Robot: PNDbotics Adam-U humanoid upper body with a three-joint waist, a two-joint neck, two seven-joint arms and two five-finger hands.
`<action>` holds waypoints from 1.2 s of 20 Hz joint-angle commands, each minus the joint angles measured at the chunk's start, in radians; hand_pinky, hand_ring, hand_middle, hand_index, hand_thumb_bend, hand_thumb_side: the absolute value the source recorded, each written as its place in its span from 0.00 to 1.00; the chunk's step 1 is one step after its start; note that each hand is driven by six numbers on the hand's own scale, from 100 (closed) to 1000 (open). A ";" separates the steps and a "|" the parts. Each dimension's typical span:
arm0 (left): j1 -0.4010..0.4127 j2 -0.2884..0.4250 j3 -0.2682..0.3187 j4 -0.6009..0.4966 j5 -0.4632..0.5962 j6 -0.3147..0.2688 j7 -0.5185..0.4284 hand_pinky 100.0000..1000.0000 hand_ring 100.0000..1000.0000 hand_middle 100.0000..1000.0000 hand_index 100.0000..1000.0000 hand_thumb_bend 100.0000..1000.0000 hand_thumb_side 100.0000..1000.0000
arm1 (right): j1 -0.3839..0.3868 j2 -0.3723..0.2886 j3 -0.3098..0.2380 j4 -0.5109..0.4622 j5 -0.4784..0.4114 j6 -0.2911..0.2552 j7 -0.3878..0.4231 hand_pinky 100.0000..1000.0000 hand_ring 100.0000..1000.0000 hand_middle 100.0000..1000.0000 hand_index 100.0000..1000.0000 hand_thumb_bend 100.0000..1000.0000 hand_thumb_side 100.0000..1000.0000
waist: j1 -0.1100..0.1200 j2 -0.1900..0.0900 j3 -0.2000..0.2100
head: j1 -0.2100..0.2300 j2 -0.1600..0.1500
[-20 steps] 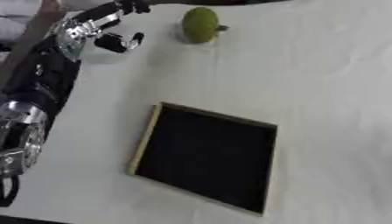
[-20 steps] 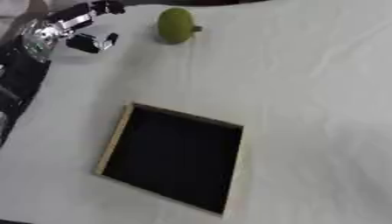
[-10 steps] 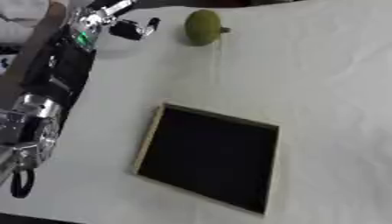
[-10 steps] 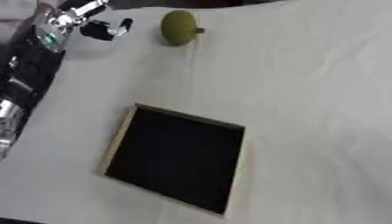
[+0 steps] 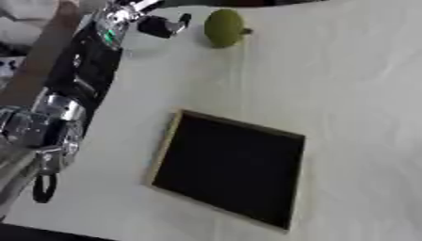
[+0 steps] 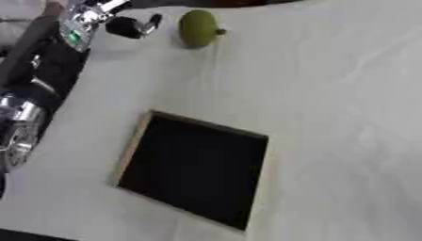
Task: Pick up objects on the table and place them in the box.
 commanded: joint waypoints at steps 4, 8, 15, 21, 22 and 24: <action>-0.030 0.029 0.005 -0.008 -0.022 -0.032 -0.004 0.98 0.93 0.94 0.94 0.00 0.59 | -0.015 -0.013 -0.009 -0.015 -0.023 0.003 0.011 0.82 0.79 0.69 0.78 0.00 0.20 | 0.004 -0.019 -0.027 | 0.022 -0.005; -0.036 0.034 0.006 0.001 -0.030 -0.058 -0.001 0.99 0.94 0.94 0.94 0.00 0.72 | -0.017 -0.008 -0.008 -0.015 -0.026 0.005 0.015 0.82 0.79 0.69 0.78 0.00 0.20 | 0.011 -0.011 -0.043 | 0.032 -0.019; -0.046 0.051 0.004 0.020 -0.046 -0.097 0.004 1.00 0.97 0.94 0.94 0.00 0.87 | -0.024 0.000 -0.004 -0.015 -0.030 0.012 0.019 0.82 0.79 0.69 0.78 0.00 0.22 | 0.022 0.003 -0.058 | 0.046 -0.045; -0.048 0.063 0.008 0.037 -0.038 -0.112 0.005 1.00 1.00 0.96 0.95 0.00 0.83 | -0.029 0.002 -0.001 -0.015 -0.034 0.019 0.016 0.82 0.79 0.68 0.77 0.00 0.21 | 0.029 0.008 -0.068 | 0.058 -0.054; -0.047 0.064 0.010 0.036 -0.041 -0.105 0.010 1.00 1.00 0.96 0.95 0.01 0.79 | -0.033 -0.001 0.000 -0.015 -0.036 0.020 0.016 0.82 0.78 0.68 0.77 0.00 0.20 | 0.031 0.009 -0.069 | 0.063 -0.060; -0.043 0.065 0.013 0.039 -0.050 -0.089 0.023 1.00 1.00 0.96 0.96 0.00 0.79 | -0.043 -0.009 0.003 -0.015 -0.040 0.019 0.018 0.82 0.78 0.68 0.77 0.00 0.19 | 0.033 0.011 -0.072 | 0.070 -0.069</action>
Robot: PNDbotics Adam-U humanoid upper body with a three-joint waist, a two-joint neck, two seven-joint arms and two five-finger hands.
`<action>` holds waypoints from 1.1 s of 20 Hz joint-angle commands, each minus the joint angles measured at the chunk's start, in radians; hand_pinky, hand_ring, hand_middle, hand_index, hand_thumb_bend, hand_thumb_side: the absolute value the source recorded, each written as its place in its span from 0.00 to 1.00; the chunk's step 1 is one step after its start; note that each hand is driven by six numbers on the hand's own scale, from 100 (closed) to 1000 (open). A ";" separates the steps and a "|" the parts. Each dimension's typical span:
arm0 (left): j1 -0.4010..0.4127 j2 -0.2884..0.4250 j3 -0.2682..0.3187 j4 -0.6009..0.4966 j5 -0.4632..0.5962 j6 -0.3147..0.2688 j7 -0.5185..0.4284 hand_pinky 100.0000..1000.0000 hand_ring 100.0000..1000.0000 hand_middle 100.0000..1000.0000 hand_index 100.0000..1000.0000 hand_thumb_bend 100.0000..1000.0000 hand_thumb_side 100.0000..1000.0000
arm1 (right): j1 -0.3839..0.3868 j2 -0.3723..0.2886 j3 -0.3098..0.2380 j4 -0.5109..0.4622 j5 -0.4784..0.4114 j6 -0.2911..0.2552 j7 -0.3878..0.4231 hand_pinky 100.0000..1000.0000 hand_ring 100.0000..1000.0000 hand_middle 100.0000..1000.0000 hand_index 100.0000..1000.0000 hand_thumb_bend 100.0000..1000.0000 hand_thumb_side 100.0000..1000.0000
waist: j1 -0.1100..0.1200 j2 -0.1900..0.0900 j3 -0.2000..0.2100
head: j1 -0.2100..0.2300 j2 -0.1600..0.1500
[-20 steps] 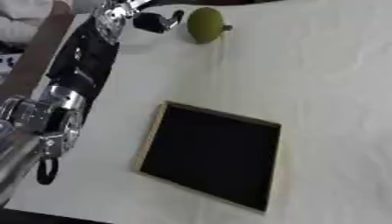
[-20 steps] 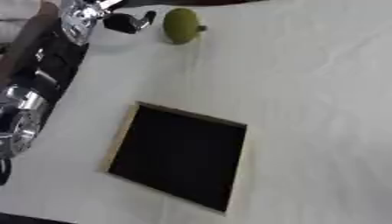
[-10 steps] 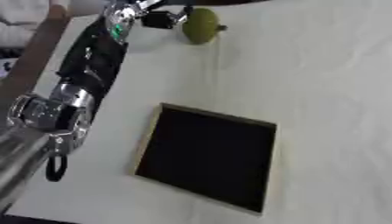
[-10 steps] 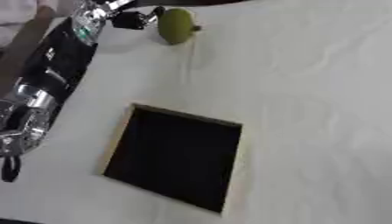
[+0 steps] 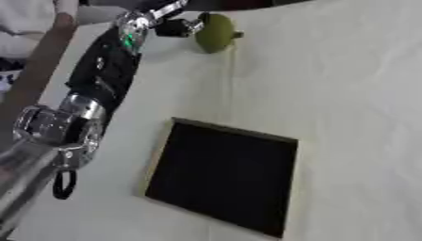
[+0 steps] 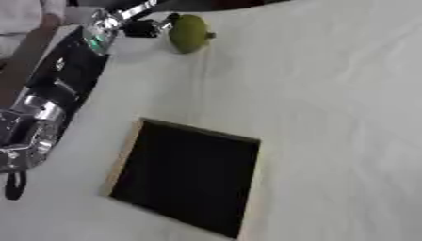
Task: Pick up objects on the table and place them in the box.
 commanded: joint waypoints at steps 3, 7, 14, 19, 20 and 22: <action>-0.013 0.044 0.010 0.005 -0.015 -0.028 -0.028 1.00 1.00 0.96 0.97 0.00 0.84 | -0.021 -0.034 0.001 -0.015 -0.013 0.003 0.007 0.82 0.79 0.68 0.77 0.00 0.20 | -0.004 -0.014 -0.003 | 0.006 -0.025; -0.014 0.046 0.011 0.014 -0.016 -0.031 -0.031 1.00 1.00 0.96 0.97 0.00 0.87 | -0.020 -0.027 0.001 -0.015 -0.017 0.012 0.008 0.82 0.79 0.68 0.77 0.00 0.21 | 0.000 -0.008 -0.007 | 0.004 -0.025; -0.021 0.041 0.012 0.014 -0.024 -0.017 -0.032 1.00 1.00 0.94 0.96 0.00 0.86 | -0.024 -0.020 0.006 -0.015 -0.017 0.016 0.010 0.82 0.79 0.68 0.77 0.00 0.21 | -0.002 0.001 -0.017 | 0.017 -0.016; -0.017 0.041 0.013 0.020 -0.028 -0.020 -0.044 1.00 1.00 0.95 0.97 0.00 0.88 | -0.024 -0.013 0.006 -0.015 -0.013 0.020 0.009 0.82 0.79 0.68 0.77 0.00 0.21 | -0.005 0.012 -0.020 | 0.010 0.000; -0.016 0.042 0.012 0.020 -0.029 -0.020 -0.048 1.00 1.00 0.95 0.96 0.00 0.89 | -0.024 -0.012 0.007 -0.015 -0.012 0.020 0.008 0.81 0.79 0.68 0.77 0.00 0.21 | -0.005 0.014 -0.020 | 0.011 0.001; -0.013 0.044 0.012 0.022 -0.039 -0.014 -0.054 1.00 1.00 0.94 0.97 0.00 0.89 | -0.025 -0.011 0.008 -0.015 -0.011 0.019 0.008 0.81 0.79 0.68 0.77 0.00 0.21 | -0.006 0.019 -0.023 | 0.014 -0.001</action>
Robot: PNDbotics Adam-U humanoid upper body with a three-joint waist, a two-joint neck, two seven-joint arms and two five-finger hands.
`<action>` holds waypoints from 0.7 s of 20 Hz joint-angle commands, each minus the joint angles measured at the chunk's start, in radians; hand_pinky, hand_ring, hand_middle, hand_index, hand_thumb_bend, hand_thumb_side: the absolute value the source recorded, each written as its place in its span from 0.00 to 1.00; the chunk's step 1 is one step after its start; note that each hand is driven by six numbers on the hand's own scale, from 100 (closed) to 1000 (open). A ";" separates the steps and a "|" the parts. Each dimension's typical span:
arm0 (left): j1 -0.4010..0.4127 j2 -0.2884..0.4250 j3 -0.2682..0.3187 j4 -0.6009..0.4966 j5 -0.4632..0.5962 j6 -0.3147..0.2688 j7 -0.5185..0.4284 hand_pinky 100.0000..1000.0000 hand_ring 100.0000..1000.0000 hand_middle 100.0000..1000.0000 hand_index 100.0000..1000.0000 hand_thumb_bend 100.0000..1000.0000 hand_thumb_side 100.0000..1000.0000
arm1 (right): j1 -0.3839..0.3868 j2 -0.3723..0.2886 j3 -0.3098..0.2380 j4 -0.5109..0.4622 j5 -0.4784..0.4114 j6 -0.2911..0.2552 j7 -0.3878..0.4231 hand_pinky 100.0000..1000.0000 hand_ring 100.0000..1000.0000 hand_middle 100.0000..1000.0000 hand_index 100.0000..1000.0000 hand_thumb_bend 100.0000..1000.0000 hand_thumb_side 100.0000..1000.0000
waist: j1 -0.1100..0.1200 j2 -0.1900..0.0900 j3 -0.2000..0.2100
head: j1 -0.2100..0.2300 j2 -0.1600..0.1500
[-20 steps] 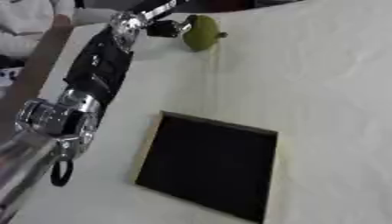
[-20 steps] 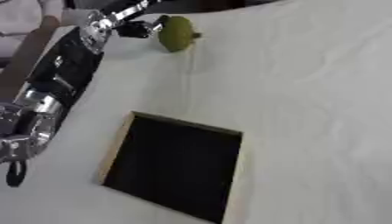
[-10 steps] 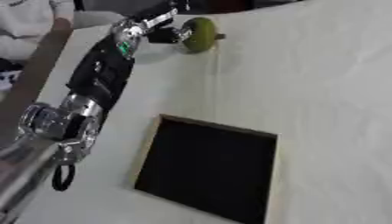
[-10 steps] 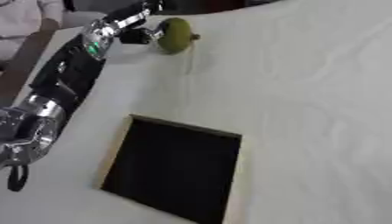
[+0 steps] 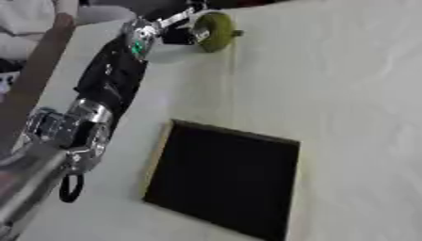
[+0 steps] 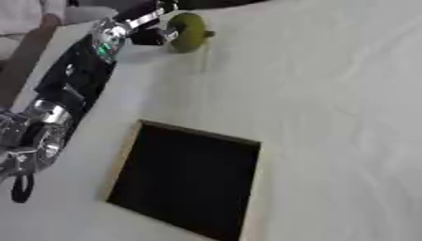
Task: Pick up objects on the table and place them in the box.
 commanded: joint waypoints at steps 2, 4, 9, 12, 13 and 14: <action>-0.009 0.045 0.009 -0.007 -0.024 -0.015 -0.037 1.00 1.00 0.94 0.97 0.00 0.85 | -0.007 -0.013 -0.003 -0.015 0.004 0.001 -0.001 0.81 0.78 0.67 0.77 0.00 0.22 | -0.012 -0.015 -0.004 | 0.005 0.001; -0.006 0.047 0.011 -0.008 -0.043 -0.001 -0.024 1.00 1.00 0.94 0.97 0.00 0.77 | -0.007 -0.011 -0.002 -0.015 0.005 0.002 -0.002 0.81 0.78 0.67 0.77 0.00 0.22 | -0.011 -0.012 -0.005 | 0.006 0.000; 0.003 0.049 0.009 0.003 -0.072 0.005 -0.005 1.00 0.99 0.94 0.98 0.01 0.62 | -0.007 -0.006 0.001 -0.015 0.007 0.006 -0.003 0.81 0.78 0.67 0.77 0.00 0.22 | -0.008 -0.008 -0.008 | 0.011 -0.004; 0.009 0.055 0.011 0.006 -0.100 0.024 0.016 1.00 0.98 0.93 0.99 0.07 0.47 | -0.005 -0.004 0.000 -0.015 0.008 0.007 -0.006 0.81 0.78 0.67 0.77 0.00 0.23 | -0.006 -0.007 -0.009 | 0.012 -0.007; 0.011 0.058 0.013 0.006 -0.111 0.033 0.031 0.99 0.97 0.92 0.99 0.11 0.39 | -0.004 -0.003 0.000 -0.015 0.008 0.008 -0.006 0.81 0.78 0.67 0.77 0.00 0.23 | -0.006 -0.007 -0.009 | 0.012 -0.009; 0.013 0.059 0.015 0.007 -0.124 0.042 0.048 0.97 0.96 0.91 0.98 0.13 0.33 | -0.003 -0.002 0.000 -0.015 0.009 0.008 -0.007 0.81 0.78 0.67 0.77 0.00 0.23 | -0.005 -0.007 -0.009 | 0.012 -0.009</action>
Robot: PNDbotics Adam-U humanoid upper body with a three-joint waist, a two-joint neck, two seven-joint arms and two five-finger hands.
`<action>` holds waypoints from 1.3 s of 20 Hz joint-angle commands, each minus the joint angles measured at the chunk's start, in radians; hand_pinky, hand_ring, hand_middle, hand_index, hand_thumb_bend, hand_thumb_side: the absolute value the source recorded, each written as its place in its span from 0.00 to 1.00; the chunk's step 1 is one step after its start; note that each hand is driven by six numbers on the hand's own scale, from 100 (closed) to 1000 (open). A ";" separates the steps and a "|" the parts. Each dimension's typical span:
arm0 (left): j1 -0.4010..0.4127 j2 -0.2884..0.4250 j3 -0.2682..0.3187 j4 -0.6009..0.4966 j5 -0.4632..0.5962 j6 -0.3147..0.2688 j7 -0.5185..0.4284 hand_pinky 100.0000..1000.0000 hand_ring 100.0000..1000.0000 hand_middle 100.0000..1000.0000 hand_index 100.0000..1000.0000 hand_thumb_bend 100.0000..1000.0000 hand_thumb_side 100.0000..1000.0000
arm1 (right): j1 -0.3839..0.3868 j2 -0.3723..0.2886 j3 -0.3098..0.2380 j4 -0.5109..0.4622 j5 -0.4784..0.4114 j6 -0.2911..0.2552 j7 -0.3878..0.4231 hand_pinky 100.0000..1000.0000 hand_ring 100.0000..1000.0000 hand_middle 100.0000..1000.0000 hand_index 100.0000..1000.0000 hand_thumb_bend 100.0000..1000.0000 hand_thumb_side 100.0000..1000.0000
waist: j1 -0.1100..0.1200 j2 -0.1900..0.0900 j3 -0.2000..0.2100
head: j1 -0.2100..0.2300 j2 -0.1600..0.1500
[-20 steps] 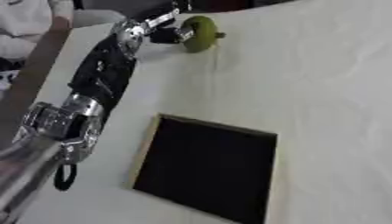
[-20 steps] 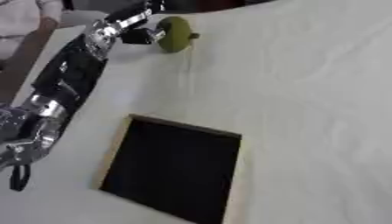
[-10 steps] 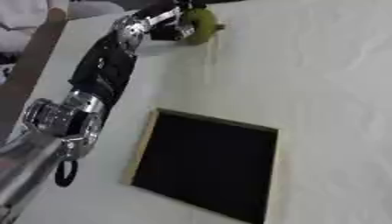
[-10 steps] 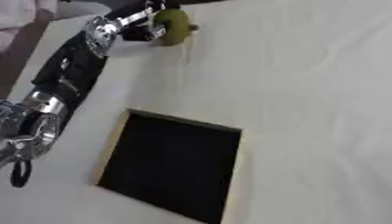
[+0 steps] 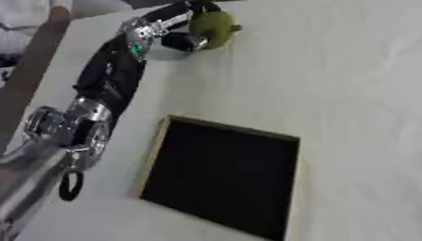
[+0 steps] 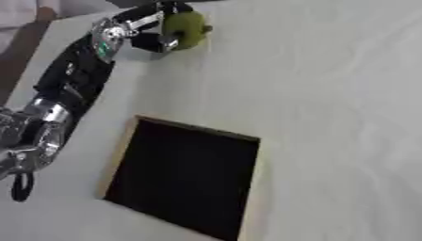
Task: Pick up objects on the table and place them in the box.
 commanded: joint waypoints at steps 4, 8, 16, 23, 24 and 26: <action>0.011 0.041 0.004 0.018 -0.081 0.043 0.090 0.89 0.81 0.82 0.93 0.03 0.16 | -0.002 -0.015 -0.005 -0.015 0.006 0.009 -0.004 0.81 0.78 0.67 0.77 0.00 0.23 | -0.006 -0.017 0.001 | 0.003 -0.007; 0.009 0.037 0.004 0.028 -0.053 0.056 0.137 0.82 0.73 0.74 0.87 0.00 0.08 | 0.001 -0.013 -0.005 -0.015 0.009 0.013 -0.007 0.81 0.78 0.67 0.77 0.00 0.23 | -0.008 -0.017 0.003 | 0.004 -0.004; 0.010 0.032 0.001 0.026 0.033 0.066 0.174 0.66 0.52 0.55 0.63 0.00 0.10 | 0.011 -0.007 -0.007 -0.015 0.011 0.022 -0.014 0.81 0.79 0.66 0.77 0.00 0.24 | -0.012 -0.022 0.006 | 0.009 -0.005; 0.016 0.037 -0.011 0.024 0.091 0.084 0.197 0.61 0.43 0.52 0.51 0.00 0.02 | 0.019 -0.002 -0.009 -0.015 0.015 0.025 -0.024 0.81 0.78 0.66 0.77 0.00 0.24 | -0.011 -0.025 0.009 | 0.012 0.002; 0.018 0.038 -0.011 0.023 0.095 0.084 0.200 0.60 0.42 0.52 0.50 0.00 0.02 | 0.021 -0.001 -0.010 -0.015 0.016 0.025 -0.026 0.81 0.78 0.66 0.77 0.00 0.24 | -0.012 -0.026 0.009 | 0.012 0.002; 0.020 0.038 -0.012 0.019 0.102 0.082 0.207 0.59 0.40 0.49 0.47 0.00 0.01 | 0.024 -0.001 -0.011 -0.015 0.016 0.025 -0.029 0.81 0.78 0.66 0.77 0.00 0.24 | -0.013 -0.027 0.010 | 0.012 0.003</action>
